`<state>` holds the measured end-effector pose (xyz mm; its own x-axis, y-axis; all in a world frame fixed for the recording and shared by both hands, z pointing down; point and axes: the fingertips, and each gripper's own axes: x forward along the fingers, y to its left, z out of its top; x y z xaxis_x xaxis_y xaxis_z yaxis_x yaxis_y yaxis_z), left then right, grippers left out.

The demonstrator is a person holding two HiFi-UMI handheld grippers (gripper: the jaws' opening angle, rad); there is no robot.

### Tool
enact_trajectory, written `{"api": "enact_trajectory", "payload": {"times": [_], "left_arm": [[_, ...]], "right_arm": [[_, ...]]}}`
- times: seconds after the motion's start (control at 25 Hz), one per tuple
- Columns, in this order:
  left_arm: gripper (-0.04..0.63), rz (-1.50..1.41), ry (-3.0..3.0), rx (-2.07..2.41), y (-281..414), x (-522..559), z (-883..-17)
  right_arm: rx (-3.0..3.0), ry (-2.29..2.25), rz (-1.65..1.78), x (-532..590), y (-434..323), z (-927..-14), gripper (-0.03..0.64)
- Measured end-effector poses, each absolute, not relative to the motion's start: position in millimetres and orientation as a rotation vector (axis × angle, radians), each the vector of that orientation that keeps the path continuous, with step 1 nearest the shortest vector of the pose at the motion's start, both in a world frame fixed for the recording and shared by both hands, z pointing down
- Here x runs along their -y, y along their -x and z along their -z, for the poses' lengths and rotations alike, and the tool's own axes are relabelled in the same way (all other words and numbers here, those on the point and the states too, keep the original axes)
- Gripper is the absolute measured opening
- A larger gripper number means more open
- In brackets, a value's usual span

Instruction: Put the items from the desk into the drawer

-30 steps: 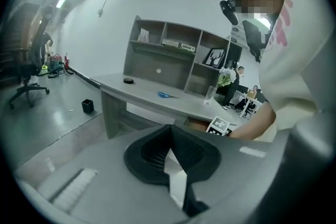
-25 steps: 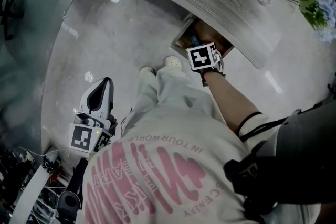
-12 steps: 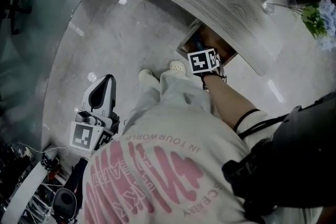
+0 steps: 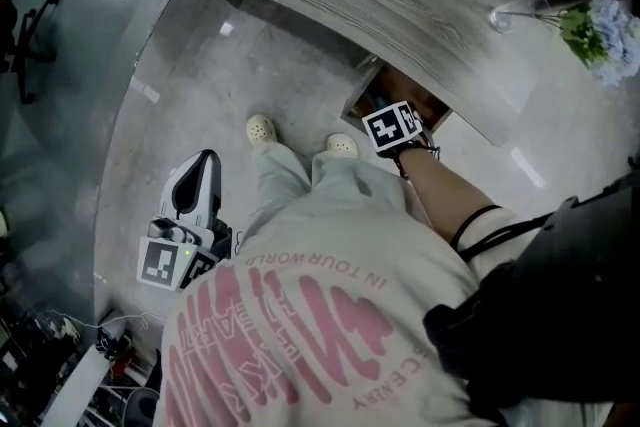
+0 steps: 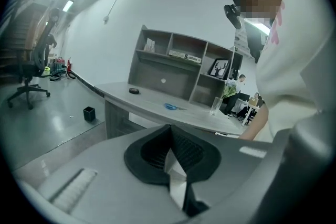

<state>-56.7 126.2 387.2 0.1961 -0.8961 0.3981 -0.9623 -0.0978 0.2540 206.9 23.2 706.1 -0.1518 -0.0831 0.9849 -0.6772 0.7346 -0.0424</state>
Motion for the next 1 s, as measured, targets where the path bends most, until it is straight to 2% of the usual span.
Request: {"api": "enact_trajectory", "payload": {"times": [0.16, 0.32, 0.6, 0.72, 0.84, 0.88, 1.0], "left_arm": [[0.02, -0.151, -2.123, 1.645, 79.0, -94.5, -388.3], [0.02, -0.169, -2.201, 1.581, 108.7, -63.7, -379.2], [0.02, -0.203, -2.311, 1.472, 169.3, -26.1, -365.2], [0.02, -0.204, -2.368, 1.374, 182.8, -4.1, -362.5], [0.02, -0.225, -2.439, 1.287, 183.1, 14.3, -356.9], [0.02, -0.221, -2.459, 1.264, 182.0, 20.6, -354.0], [0.02, -0.199, -2.517, 1.176, 177.3, 38.1, -345.3]], "right_arm": [[1.584, -0.605, -0.661, -18.9, -211.8, -707.0, 0.184], [1.544, -0.645, -0.754, -20.3, -206.8, -709.5, 0.259], [1.478, -0.899, -0.948, -17.6, -204.5, -683.2, 0.27], [1.482, -1.083, -0.925, -3.6, -207.1, -649.7, 0.206], [1.514, -1.271, -0.945, 5.9, -203.9, -614.9, 0.03], [1.527, -1.331, -0.958, 7.4, -203.0, -601.8, 0.008], [1.603, -1.506, -1.018, 13.5, -194.7, -556.3, 0.006]]}}
